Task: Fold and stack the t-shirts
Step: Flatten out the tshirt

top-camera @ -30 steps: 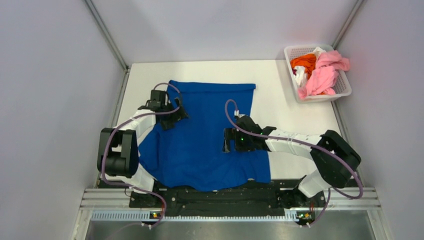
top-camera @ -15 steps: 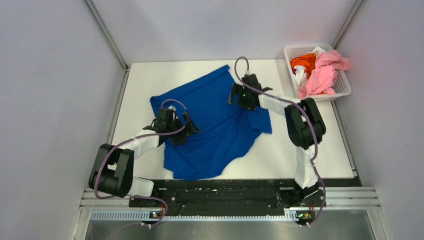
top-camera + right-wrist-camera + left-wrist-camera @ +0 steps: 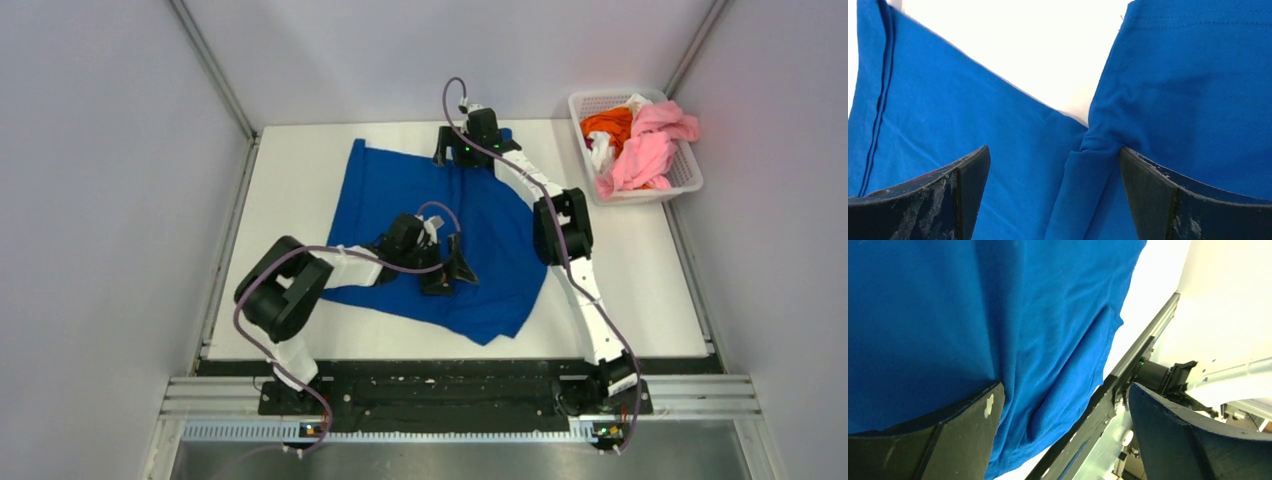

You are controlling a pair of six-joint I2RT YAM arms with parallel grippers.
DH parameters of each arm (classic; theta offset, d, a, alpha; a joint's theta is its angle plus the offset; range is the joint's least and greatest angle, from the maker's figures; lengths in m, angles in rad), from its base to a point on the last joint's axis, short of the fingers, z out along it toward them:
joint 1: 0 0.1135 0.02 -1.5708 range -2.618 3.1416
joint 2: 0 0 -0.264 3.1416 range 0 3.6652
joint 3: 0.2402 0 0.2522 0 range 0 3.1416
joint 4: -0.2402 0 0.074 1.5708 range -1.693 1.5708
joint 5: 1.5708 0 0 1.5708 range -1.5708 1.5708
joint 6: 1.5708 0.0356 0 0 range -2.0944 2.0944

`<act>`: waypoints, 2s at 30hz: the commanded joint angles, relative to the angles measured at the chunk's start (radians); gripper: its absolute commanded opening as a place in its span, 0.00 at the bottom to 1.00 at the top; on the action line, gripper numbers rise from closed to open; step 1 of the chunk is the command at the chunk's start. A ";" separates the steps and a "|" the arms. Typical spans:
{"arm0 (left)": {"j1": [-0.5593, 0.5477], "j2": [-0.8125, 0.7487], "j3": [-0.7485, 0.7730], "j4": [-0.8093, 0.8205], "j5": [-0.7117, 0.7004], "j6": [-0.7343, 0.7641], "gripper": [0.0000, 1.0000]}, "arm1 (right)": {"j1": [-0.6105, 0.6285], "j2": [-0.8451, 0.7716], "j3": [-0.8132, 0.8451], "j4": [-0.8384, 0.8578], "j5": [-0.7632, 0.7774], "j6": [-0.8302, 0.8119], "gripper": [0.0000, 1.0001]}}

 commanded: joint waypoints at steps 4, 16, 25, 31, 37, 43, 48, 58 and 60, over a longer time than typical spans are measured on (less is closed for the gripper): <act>-0.102 0.196 0.220 0.082 -0.003 -0.048 0.99 | 0.001 -0.013 0.096 0.088 -0.023 -0.095 0.99; -0.115 -0.137 0.211 -0.249 -0.372 0.154 0.99 | -0.021 -0.616 -0.432 -0.063 0.348 -0.017 0.99; 0.054 -0.212 0.236 -0.447 -0.449 0.241 0.99 | 0.043 -1.141 -1.398 0.163 0.223 0.247 0.99; 0.141 -0.103 0.295 -0.523 -0.415 0.246 0.99 | 0.121 -1.156 -1.531 0.164 0.246 0.281 0.99; 0.215 -0.045 0.287 -0.544 -0.443 0.248 0.99 | 0.095 -1.139 -1.588 0.157 0.327 0.328 0.99; 0.260 -0.014 0.261 -0.560 -0.462 0.263 0.99 | 0.049 -1.152 -1.656 0.156 0.329 0.331 0.99; 0.284 -0.003 0.222 -0.578 -0.497 0.260 0.99 | 0.003 -1.180 -1.698 0.159 0.322 0.340 0.99; 0.397 -0.100 0.139 -0.699 -0.737 0.259 0.99 | -0.020 -1.219 -1.714 0.155 0.338 0.341 0.99; 0.434 -0.123 0.120 -0.714 -0.775 0.262 0.99 | -0.025 -1.219 -1.716 0.154 0.338 0.342 0.99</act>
